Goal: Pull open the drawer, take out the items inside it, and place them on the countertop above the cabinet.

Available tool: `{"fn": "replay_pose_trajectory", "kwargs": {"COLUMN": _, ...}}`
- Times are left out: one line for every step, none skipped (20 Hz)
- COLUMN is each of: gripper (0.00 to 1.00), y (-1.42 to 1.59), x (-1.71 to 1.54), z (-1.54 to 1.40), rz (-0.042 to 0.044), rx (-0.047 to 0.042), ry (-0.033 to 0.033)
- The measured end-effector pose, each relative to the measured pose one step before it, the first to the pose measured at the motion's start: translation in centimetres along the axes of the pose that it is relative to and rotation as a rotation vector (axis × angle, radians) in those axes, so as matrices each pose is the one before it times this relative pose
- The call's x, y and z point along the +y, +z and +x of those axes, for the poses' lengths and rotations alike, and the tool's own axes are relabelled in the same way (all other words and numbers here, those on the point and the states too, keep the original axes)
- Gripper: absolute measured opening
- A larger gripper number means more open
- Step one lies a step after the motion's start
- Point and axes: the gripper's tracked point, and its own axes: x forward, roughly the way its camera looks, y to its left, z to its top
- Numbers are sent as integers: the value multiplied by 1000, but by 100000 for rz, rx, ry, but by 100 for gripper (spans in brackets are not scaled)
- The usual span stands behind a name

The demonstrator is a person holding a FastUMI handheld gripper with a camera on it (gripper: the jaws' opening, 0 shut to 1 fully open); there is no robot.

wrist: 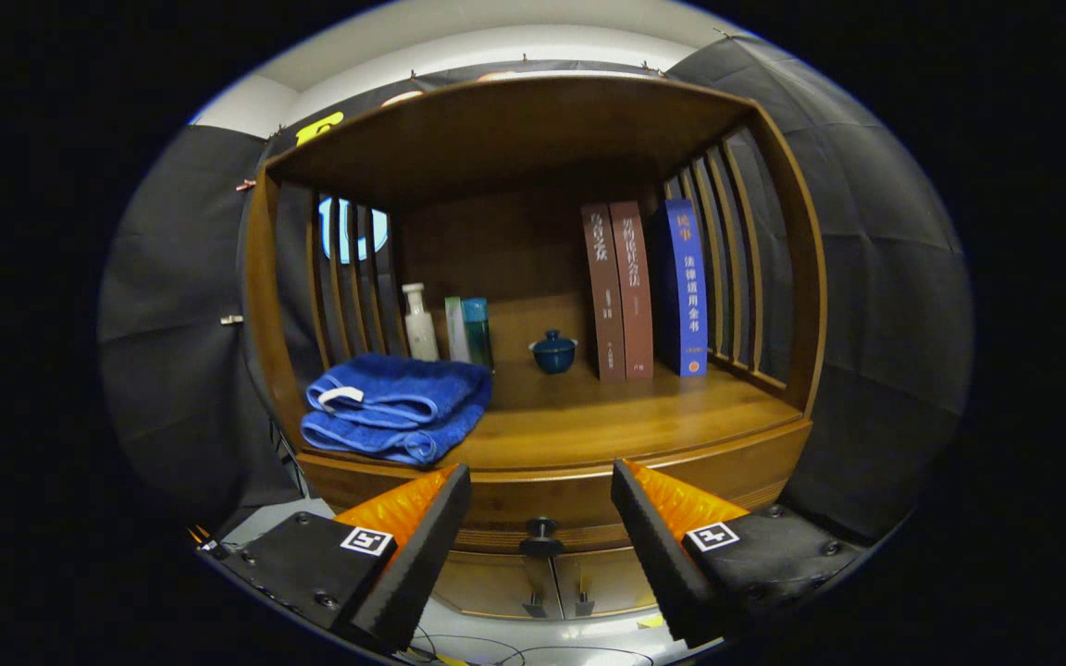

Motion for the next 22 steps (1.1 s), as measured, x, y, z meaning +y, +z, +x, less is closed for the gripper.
{"fn": "replay_pose_trajectory", "kwargs": {"gripper": 99, "y": -939, "x": 5, "z": 716, "rz": 418, "rx": 1055, "ry": 119}}
{"fn": "replay_pose_trajectory", "kwargs": {"gripper": 99, "y": -898, "x": 195, "z": 796, "rz": 530, "rx": 1390, "ry": 593}}
{"fn": "replay_pose_trajectory", "kwargs": {"gripper": 99, "y": -924, "x": 41, "z": 586, "rz": 168, "rx": 1378, "ry": -221}}
{"fn": "replay_pose_trajectory", "kwargs": {"gripper": 98, "y": -805, "x": -110, "z": 712, "rz": 249, "rx": 1422, "ry": -9}}
{"fn": "replay_pose_trajectory", "kwargs": {"gripper": 98, "y": -788, "x": -265, "z": 745, "rz": 336, "rx": 1864, "ry": -788}}
{"fn": "replay_pose_trajectory", "kwargs": {"gripper": 98, "y": -1031, "x": -294, "z": 747, "rz": 215, "rx": 2171, "ry": -1070}}
{"fn": "replay_pose_trajectory", "kwargs": {"gripper": 98, "y": -825, "x": -130, "z": 682, "rz": 334, "rx": 2316, "ry": -578}}
{"fn": "replay_pose_trajectory", "kwargs": {"gripper": 97, "y": -948, "x": -223, "z": 579, "rz": 171, "rx": 2179, "ry": -440}}
{"fn": "replay_pose_trajectory", "kwargs": {"gripper": 91, "y": -920, "x": -347, "z": 424, "rz": 97, "rx": 2492, "ry": -603}}
{"fn": "replay_pose_trajectory", "kwargs": {"gripper": 89, "y": -730, "x": -79, "z": 312, "rz": 477, "rx": 2044, "ry": -174}}
{"fn": "replay_pose_trajectory", "kwargs": {"gripper": 85, "y": -625, "x": -26, "z": 605, "rz": 300, "rx": 1875, "ry": -18}}
{"fn": "replay_pose_trajectory", "kwargs": {"gripper": 81, "y": -479, "x": -139, "z": 309, "rz": -268, "rx": 1596, "ry": -547}}
{"fn": "replay_pose_trajectory", "kwargs": {"gripper": 75, "y": -551, "x": -25, "z": 214, "rz": -647, "rx": 1369, "ry": -81}}
{"fn": "replay_pose_trajectory", "kwargs": {"gripper": 75, "y": -367, "x": 471, "z": 22, "rz": -277, "rx": -94, "ry": 1783}}
{"fn": "replay_pose_trajectory", "kwargs": {"gripper": 66, "y": 295, "x": 165, "z": 123, "rz": -1381, "rx": -792, "ry": 180}}
{"fn": "replay_pose_trajectory", "kwargs": {"gripper": 58, "y": 114, "x": -117, "z": -323, "rz": -2297, "rx": -378, "ry": -1436}}
{"fn": "replay_pose_trajectory", "kwargs": {"gripper": 50, "y": 24, "x": 77, "z": 82, "rz": -1203, "rx": -381, "ry": -682}}
{"fn": "replay_pose_trajectory", "kwargs": {"gripper": 46, "y": 93, "x": 12, "z": 4, "rz": 362, "rx": -40, "ry": -68}}
{"fn": "replay_pose_trajectory", "kwargs": {"gripper": 45, "y": -59, "x": 95, "z": -252, "rz": 925, "rx": 705, "ry": 495}}
{"fn": "replay_pose_trajectory", "kwargs": {"gripper": 41, "y": 67, "x": 89, "z": -27, "rz": 60, "rx": 415, "ry": -5}}
{"fn": "replay_pose_trajectory", "kwargs": {"gripper": 36, "y": -141, "x": -135, "z": 256, "rz": -1094, "rx": 585, "ry": -134}}
{"fn": "replay_pose_trajectory", "kwargs": {"gripper": 36, "y": -41, "x": -30, "z": -36, "rz": -1175, "rx": 408, "ry": -330}}
